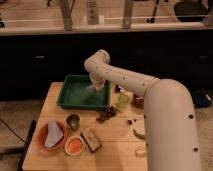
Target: Place sponge in tray
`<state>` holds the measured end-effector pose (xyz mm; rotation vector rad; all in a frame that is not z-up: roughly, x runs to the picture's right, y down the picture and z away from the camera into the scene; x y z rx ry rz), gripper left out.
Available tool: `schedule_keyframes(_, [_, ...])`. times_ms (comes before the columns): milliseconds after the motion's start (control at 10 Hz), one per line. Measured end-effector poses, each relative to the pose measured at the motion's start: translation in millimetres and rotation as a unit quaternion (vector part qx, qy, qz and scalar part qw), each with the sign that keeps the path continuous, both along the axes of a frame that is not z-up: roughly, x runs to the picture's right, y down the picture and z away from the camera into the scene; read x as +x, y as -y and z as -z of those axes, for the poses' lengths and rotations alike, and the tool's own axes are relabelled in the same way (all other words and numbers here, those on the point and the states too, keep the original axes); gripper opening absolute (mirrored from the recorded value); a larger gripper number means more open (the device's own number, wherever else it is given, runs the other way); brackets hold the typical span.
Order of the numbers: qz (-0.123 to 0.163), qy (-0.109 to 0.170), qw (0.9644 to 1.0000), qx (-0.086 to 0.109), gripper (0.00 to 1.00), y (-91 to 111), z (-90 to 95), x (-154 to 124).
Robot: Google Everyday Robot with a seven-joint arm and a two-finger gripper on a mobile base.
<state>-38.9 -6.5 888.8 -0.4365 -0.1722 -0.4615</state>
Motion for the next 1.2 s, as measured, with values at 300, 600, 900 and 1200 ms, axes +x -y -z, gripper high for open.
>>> schedule_keyframes(300, [0.004, 0.001, 1.0000, -0.003, 0.74, -1.0, -0.1, -1.6])
schedule_keyframes(600, [0.006, 0.004, 1.0000, -0.006, 0.80, -0.5, -0.6, -2.3])
schedule_keyframes(900, [0.009, 0.007, 0.9999, -0.009, 0.80, -0.2, -1.2, -2.4])
schedule_keyframes(1200, [0.011, 0.015, 0.9998, -0.008, 0.80, 0.8, -1.3, -1.1])
